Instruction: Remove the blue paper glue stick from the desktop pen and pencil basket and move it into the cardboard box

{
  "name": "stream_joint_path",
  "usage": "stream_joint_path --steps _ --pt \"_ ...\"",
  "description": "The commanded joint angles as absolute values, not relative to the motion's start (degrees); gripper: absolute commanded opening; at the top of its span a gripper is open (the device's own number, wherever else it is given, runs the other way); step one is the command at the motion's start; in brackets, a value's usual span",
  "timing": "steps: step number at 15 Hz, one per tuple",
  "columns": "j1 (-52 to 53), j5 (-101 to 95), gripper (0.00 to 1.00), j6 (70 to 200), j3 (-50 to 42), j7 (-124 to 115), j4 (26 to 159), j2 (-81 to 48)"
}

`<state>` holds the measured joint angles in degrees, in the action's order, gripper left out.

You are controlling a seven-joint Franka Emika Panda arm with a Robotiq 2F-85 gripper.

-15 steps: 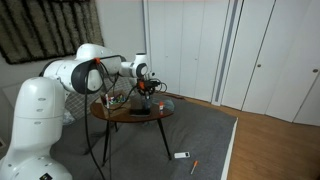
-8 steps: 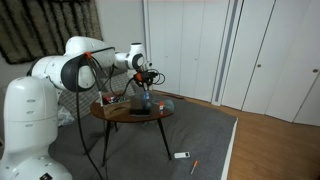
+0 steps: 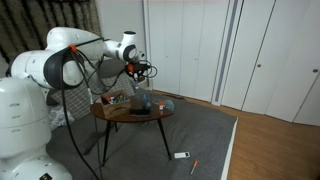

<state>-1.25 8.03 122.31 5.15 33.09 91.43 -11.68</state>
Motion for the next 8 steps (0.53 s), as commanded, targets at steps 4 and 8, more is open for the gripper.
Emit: stream_joint_path --steps 4,8 --pt "-1.3 26.8 0.07 114.8 7.9 44.9 97.5 -6.6" --pt "-0.9 35.0 0.07 112.0 7.8 48.9 99.9 -8.0"
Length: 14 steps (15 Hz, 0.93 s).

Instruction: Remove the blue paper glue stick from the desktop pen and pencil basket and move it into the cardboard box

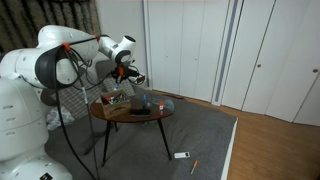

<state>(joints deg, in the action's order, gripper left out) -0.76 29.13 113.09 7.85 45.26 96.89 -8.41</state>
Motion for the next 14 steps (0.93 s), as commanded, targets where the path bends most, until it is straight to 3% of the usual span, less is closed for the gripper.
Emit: stream_joint_path --steps 1,9,10,12,14 --pt "-0.8 36.1 0.07 112.1 7.6 49.5 100.6 -8.4" --pt "-0.2 44.6 0.07 119.3 7.6 58.0 105.0 -12.7" --pt "-0.1 44.6 0.52 120.2 7.6 58.8 105.5 -13.1" --pt "0.0 43.5 0.58 121.3 7.5 58.7 106.0 -13.2" --pt "0.2 42.0 0.72 121.8 7.4 58.0 106.6 -12.0"
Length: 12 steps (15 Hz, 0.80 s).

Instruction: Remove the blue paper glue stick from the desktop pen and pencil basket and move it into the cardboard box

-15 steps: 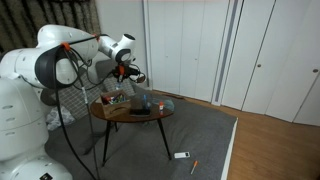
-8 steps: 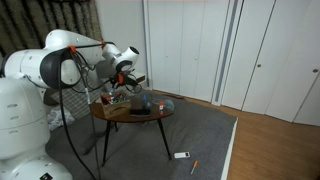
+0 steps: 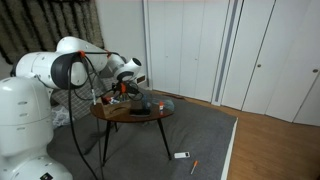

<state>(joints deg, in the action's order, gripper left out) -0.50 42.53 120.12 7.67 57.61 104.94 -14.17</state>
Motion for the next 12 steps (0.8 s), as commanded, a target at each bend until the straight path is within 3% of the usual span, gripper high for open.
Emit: stream_joint_path --steps 1,4,12 --pt "0.3 41.2 0.78 121.8 7.2 57.0 106.8 -11.1" --pt "0.5 37.8 1.00 120.6 6.8 54.8 107.7 -6.5" --pt "0.4 12.2 1.00 105.3 4.5 42.2 108.7 7.8"
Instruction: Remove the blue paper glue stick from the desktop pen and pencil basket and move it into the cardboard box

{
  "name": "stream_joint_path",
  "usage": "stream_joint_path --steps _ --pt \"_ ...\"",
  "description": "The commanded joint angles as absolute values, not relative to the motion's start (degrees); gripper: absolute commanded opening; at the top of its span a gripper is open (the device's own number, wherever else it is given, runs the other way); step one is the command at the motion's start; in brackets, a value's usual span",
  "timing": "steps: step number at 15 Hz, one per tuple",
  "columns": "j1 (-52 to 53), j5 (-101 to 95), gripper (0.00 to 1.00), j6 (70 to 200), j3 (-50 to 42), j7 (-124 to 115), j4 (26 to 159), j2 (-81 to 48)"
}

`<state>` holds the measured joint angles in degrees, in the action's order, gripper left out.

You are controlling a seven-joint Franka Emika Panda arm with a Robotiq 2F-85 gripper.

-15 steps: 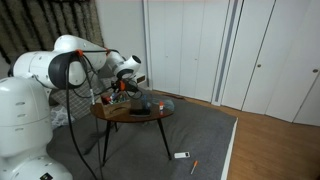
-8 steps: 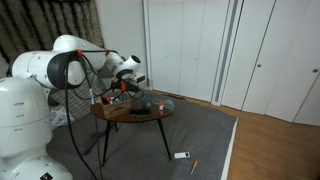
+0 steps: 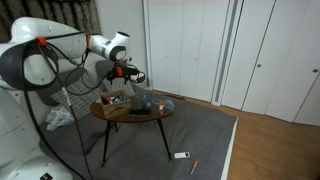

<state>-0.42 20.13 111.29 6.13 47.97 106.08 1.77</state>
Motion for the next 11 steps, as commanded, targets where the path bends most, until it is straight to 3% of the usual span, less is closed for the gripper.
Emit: stream_joint_path --steps 1,6,11 --pt "0.4 9.4 1.00 102.9 4.2 40.5 109.0 9.4" --pt "-0.4 -1.0 1.00 91.1 1.5 34.9 108.6 13.2" --pt "0.7 0.2 1.00 91.8 0.1 36.1 107.8 12.2"
